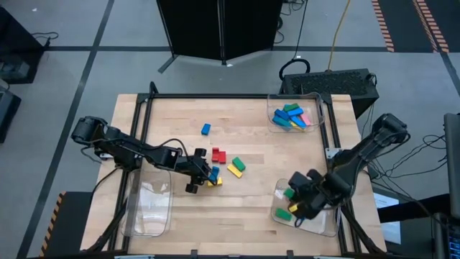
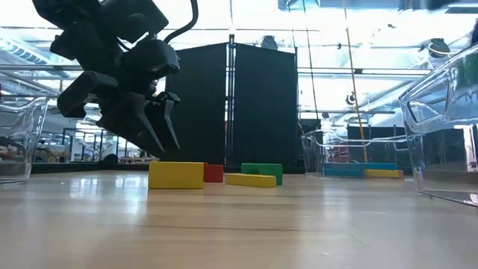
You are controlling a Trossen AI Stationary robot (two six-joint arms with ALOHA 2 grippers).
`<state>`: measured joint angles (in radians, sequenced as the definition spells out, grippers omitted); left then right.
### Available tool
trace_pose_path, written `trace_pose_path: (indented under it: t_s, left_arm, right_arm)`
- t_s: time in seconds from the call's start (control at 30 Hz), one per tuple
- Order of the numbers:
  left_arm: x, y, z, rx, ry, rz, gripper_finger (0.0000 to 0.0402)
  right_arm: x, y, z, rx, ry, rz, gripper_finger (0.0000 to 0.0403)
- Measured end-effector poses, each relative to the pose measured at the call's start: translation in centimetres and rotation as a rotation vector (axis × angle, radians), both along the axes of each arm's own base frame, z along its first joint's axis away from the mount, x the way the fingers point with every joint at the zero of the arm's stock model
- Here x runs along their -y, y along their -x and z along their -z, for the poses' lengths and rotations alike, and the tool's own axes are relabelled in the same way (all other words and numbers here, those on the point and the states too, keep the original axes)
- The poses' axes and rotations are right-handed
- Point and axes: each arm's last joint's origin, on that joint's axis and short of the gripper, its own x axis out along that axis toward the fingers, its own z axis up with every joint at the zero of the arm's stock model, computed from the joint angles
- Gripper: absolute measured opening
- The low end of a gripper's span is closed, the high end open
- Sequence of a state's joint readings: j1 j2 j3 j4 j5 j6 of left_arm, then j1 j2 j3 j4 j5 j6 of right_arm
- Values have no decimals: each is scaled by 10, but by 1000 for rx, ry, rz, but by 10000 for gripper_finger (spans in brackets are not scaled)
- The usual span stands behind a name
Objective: Sort blocks by size
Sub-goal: Put the green triangle block into the bottom right transparent bin
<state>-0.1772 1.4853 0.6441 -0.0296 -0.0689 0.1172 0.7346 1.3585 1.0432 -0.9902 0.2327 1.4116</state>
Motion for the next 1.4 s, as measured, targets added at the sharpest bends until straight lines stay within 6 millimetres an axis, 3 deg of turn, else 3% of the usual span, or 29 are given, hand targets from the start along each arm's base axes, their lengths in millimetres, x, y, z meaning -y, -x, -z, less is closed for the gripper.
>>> trace_pose_path:
  t_s: [0.23,0.53,0.7,1.1,1.4]
  left_arm:
    - [0,0,0,2,0,0,194]
    - [0,-1,-1,14,2,1,194]
    - [0,-1,-1,15,1,1,194]
    - [0,-1,-1,21,2,1,194]
    - [0,-1,-1,21,-10,15,194]
  right_arm:
    - [-22,6,29,-125,-2,-14,118]
    - [-38,-3,57,-244,-16,-67,119]
    - [-40,-7,60,-232,-26,-91,127]
    - [-32,-10,58,-246,-15,-84,217]
    - [-30,-16,52,-207,6,-85,226]
